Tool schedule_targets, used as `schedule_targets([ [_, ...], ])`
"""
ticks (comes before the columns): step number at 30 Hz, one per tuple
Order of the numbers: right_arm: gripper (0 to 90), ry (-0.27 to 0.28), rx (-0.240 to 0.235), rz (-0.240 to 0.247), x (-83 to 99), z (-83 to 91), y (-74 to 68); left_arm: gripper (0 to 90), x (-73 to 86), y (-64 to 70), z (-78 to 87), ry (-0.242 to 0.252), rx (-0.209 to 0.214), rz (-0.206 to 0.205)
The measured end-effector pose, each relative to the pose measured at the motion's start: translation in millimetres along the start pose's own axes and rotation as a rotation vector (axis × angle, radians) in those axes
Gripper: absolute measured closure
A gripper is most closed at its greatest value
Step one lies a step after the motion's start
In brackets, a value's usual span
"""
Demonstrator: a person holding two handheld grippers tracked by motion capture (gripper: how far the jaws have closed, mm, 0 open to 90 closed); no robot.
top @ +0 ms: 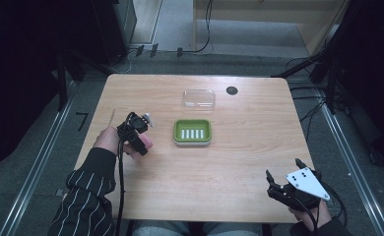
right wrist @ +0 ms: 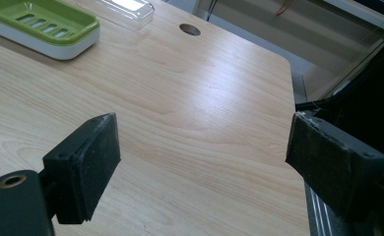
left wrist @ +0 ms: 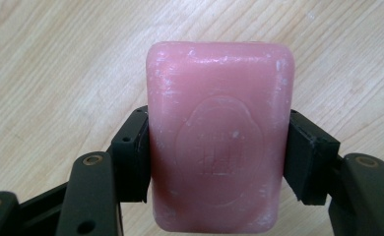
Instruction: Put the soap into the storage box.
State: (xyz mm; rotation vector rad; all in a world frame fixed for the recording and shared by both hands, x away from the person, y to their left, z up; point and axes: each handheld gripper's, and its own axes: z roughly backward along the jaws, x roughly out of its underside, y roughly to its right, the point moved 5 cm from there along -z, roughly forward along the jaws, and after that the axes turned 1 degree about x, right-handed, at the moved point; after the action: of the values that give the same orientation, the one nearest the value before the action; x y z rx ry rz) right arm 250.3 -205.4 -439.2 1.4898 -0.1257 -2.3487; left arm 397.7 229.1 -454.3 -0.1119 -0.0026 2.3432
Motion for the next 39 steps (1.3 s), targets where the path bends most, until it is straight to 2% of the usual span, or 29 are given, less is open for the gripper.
schedule_targets([
  [10,13.9,-0.006,-0.002,0.002,2.1,2.1,1.1,38.3,-11.3,0.6,4.5,0.015,0.005,-0.03],
  [17,13.9,-0.009,0.0,0.002,3.0,2.8,1.8,38.3,-17.4,-1.4,5.9,0.014,-0.008,-0.048],
  [26,13.9,-0.014,0.0,0.002,3.7,3.2,2.1,38.3,-30.7,2.8,9.7,0.018,-0.009,-0.088],
  [27,13.9,-0.016,0.001,0.001,3.9,3.5,2.4,38.3,-32.1,3.7,9.6,0.027,-0.007,-0.083],
  [39,13.9,-0.023,0.008,-0.006,5.3,4.4,3.7,38.3,-48.0,8.5,15.4,0.039,-0.016,-0.124],
])
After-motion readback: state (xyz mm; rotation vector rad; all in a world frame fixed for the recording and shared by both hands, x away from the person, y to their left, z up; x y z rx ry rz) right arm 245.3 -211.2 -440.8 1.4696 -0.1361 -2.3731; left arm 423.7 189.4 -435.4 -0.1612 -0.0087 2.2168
